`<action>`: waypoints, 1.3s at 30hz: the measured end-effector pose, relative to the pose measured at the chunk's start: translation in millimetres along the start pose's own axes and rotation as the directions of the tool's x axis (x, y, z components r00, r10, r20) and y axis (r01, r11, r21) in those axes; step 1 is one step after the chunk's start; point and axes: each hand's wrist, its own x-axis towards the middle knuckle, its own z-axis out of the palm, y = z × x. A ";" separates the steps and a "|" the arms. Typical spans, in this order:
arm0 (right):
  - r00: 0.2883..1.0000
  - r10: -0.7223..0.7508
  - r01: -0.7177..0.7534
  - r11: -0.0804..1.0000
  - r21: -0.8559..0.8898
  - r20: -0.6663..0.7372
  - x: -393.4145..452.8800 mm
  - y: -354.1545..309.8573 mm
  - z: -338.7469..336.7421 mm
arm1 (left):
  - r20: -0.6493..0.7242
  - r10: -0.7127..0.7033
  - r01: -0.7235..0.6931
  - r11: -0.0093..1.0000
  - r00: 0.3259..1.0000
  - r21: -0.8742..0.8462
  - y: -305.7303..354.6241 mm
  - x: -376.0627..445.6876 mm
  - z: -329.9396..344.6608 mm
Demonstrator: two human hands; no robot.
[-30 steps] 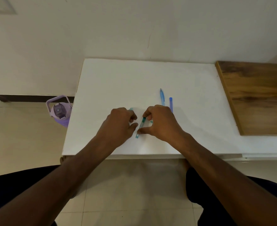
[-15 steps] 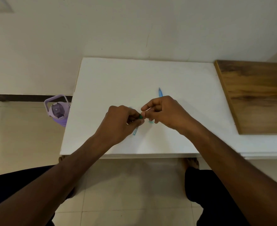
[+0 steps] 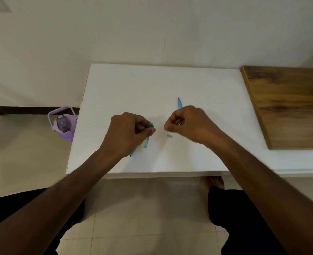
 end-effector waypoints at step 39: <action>0.783 -0.518 0.541 0.840 -0.032 -0.344 -33.8 -26.9 3.7 | 0.180 0.100 0.206 -0.456 0.979 -0.866 50.0 10.7 25.5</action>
